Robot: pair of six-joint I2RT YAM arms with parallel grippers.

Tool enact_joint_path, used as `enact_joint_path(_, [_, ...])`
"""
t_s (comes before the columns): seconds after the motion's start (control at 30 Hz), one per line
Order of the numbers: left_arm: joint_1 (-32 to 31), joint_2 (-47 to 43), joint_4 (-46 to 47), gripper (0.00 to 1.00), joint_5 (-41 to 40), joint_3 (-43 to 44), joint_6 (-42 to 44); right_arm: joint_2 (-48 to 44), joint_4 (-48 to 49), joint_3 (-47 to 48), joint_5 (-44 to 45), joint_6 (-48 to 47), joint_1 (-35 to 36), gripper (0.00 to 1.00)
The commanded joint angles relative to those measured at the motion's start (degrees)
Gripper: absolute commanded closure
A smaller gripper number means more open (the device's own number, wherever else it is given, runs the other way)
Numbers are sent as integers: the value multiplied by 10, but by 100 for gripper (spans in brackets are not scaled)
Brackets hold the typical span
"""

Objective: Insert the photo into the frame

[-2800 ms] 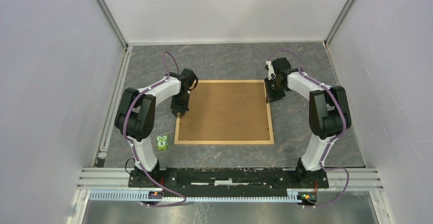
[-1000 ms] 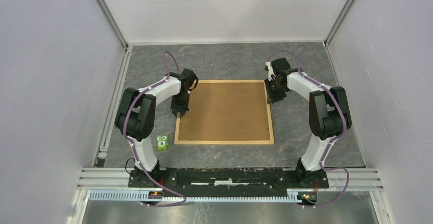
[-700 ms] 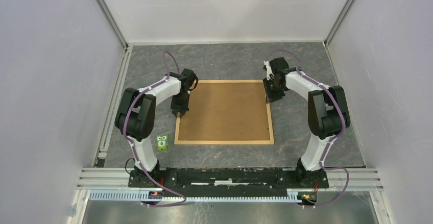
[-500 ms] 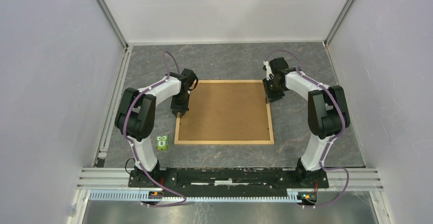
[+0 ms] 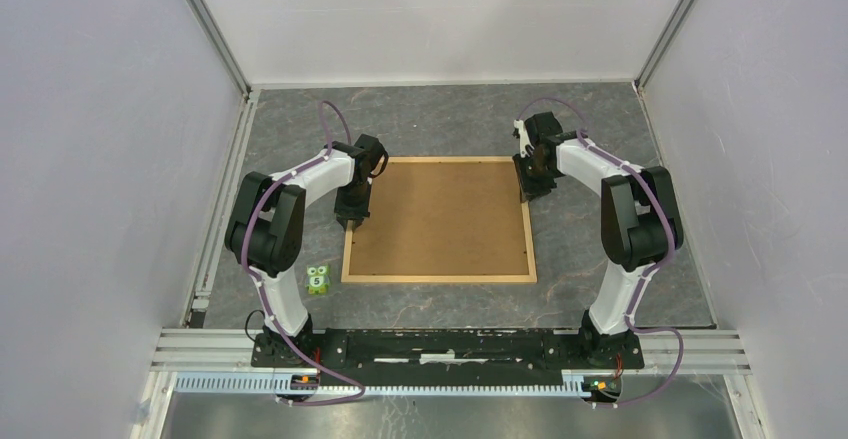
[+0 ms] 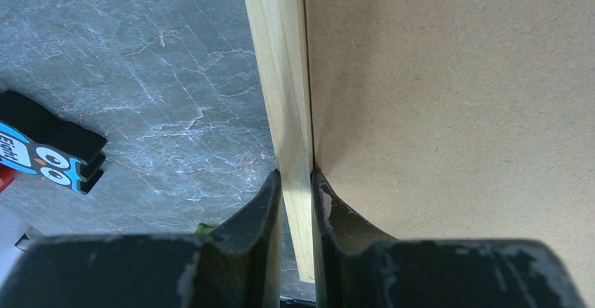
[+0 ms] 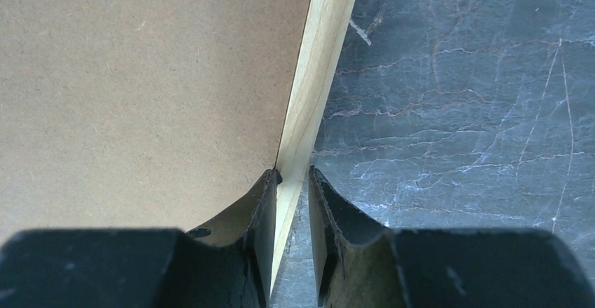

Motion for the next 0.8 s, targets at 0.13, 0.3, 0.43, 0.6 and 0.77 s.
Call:
enact_joint_path(0.13, [-16, 44, 38, 91, 55, -31, 13, 5, -14, 19, 31, -6, -5, 72])
enact_joint_path(0.3, [-16, 43, 38, 91, 55, -31, 13, 8, -6, 5, 32, -5, -5, 72])
enact_joint_path(0.43, [-16, 44, 38, 91, 55, -31, 13, 14, -8, 0, 67, -4, -5, 72])
enact_joint_path(0.6, [-16, 46, 37, 91, 55, -31, 13, 15, -15, 7, 94, -2, -5, 72])
enact_joint_path(0.77, [-17, 45, 38, 91, 55, -31, 13, 29, -10, -3, 127, -3, -5, 74])
